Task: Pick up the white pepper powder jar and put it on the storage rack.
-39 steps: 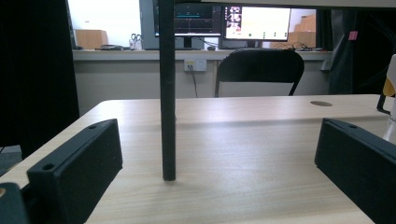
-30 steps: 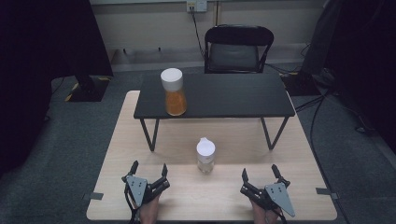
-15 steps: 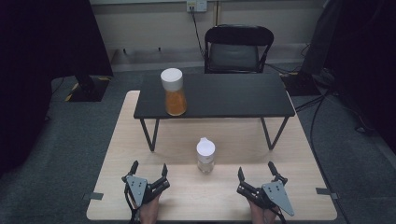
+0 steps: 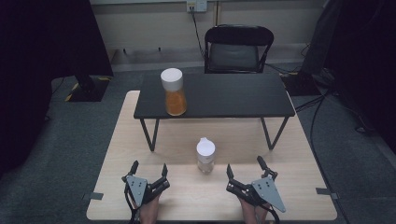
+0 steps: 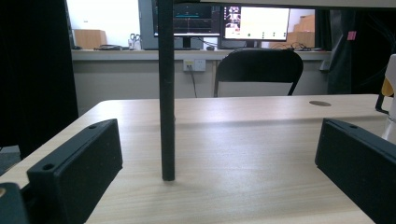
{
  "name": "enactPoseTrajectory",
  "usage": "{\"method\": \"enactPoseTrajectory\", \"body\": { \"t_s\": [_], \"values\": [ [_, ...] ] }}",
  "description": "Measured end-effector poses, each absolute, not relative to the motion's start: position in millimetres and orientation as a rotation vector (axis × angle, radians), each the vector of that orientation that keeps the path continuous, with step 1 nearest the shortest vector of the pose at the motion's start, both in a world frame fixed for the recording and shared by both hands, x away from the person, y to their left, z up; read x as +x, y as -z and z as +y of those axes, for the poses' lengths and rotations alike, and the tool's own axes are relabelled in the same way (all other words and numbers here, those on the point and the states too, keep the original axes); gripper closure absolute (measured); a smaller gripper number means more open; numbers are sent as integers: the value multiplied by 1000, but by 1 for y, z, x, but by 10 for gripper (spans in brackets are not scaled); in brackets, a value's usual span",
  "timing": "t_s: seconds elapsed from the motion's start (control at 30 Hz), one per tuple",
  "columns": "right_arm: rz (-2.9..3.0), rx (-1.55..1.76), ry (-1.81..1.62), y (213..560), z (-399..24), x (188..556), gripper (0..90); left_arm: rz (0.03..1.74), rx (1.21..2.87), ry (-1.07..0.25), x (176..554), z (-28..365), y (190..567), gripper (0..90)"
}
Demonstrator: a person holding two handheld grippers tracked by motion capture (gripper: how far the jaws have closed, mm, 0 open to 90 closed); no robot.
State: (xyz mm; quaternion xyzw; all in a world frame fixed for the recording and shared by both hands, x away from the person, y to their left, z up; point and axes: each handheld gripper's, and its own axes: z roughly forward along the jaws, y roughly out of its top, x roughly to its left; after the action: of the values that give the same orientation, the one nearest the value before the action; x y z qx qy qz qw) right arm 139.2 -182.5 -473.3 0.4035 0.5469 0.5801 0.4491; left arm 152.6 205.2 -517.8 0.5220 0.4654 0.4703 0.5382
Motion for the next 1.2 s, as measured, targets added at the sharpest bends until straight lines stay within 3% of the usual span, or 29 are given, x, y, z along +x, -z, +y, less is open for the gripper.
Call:
{"method": "enactPoseTrajectory", "body": {
  "t_s": [1.2],
  "values": [
    [1496, 907, -1499, 469, -124, 185, 0, 1107, 1242, -1119, 153, 205, 518, 2]
  ]
}}
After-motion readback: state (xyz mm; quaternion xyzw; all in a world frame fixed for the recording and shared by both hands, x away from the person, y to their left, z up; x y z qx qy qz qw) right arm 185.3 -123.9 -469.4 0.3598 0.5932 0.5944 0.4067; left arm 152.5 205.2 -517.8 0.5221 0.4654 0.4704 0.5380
